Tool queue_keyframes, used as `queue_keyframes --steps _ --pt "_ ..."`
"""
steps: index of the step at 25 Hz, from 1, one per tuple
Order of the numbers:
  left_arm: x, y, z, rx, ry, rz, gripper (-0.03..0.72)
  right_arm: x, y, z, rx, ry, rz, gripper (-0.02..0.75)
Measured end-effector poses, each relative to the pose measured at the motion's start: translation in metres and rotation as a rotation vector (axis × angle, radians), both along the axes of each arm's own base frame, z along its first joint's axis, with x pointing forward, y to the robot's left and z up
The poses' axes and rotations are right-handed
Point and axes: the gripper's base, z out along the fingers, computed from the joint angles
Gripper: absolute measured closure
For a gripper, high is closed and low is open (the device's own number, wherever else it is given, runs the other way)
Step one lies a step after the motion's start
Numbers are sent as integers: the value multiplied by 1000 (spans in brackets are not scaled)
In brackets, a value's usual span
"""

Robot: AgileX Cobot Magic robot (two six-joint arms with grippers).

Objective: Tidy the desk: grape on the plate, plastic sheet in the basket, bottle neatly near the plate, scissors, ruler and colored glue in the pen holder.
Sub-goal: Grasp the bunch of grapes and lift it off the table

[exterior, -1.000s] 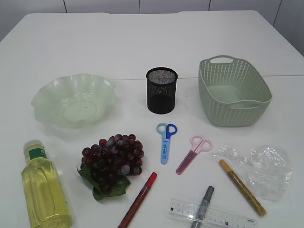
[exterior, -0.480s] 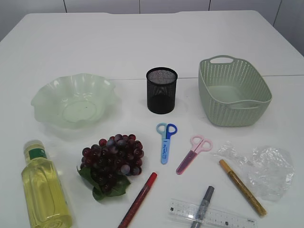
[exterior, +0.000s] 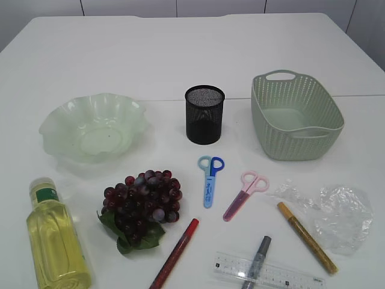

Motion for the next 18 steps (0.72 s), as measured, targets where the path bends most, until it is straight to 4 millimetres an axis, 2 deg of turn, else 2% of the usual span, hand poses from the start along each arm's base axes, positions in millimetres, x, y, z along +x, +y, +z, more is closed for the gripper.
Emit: queue_keyframes --steps 5,8,15,18 --pt "3 -4 7 -39 -16 -25 212 -1 1 15 79 -109 -19 161" --pt "20 -8 12 -95 47 -60 213 4 6 21 152 -80 -14 161" --pt "65 -11 23 -131 32 -112 213 47 21 34 230 142 5 160" --pt "85 -16 19 -123 101 -164 213 64 25 35 230 221 1 160"
